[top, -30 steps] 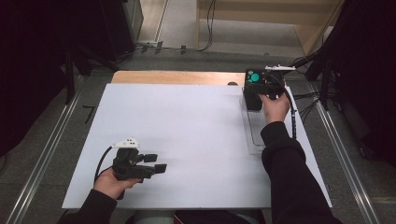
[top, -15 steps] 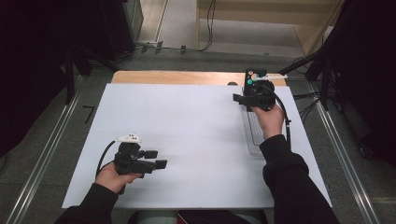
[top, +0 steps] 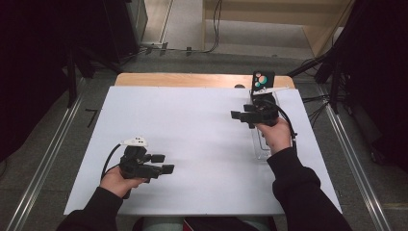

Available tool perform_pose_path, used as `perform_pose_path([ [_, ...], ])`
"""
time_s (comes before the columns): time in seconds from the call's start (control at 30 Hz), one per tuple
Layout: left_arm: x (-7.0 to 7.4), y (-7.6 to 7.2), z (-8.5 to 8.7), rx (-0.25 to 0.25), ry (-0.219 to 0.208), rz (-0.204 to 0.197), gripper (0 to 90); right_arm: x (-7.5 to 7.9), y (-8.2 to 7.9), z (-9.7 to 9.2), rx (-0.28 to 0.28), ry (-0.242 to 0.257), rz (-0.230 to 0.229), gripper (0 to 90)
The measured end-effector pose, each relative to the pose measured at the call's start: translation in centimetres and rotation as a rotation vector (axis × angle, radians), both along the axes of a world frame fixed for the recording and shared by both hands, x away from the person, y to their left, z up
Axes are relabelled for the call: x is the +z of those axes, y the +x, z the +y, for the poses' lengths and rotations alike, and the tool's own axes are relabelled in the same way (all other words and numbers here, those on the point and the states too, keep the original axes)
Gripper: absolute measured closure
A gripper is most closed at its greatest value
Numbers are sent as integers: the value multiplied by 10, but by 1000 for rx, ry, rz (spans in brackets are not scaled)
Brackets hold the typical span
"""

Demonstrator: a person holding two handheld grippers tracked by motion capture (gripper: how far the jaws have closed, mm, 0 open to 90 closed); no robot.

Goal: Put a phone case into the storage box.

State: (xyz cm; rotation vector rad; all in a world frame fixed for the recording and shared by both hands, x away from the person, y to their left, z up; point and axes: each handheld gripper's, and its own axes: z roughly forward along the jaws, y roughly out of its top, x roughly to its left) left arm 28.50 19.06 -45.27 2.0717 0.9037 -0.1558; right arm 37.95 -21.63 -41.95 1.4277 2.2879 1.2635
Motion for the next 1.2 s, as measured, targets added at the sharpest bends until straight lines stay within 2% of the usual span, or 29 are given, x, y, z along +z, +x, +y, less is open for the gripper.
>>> perform_pose_path([
  [0.23, 1, -2, 0, -12, -3, -5, 311, 6, -20, 1, 73, 58, 15, 287],
  [0.37, 1, -4, 3, -15, -4, -13, 311, 5, -32, 2, 116, 37, 15, 287],
  [0.6, 1, -5, 5, -12, -17, -16, 311, -2, -52, 3, 168, 38, 17, 285],
  [1.2, 0, -11, 2, -49, -12, -41, 311, -26, -93, 1, 241, -10, 24, 266],
])
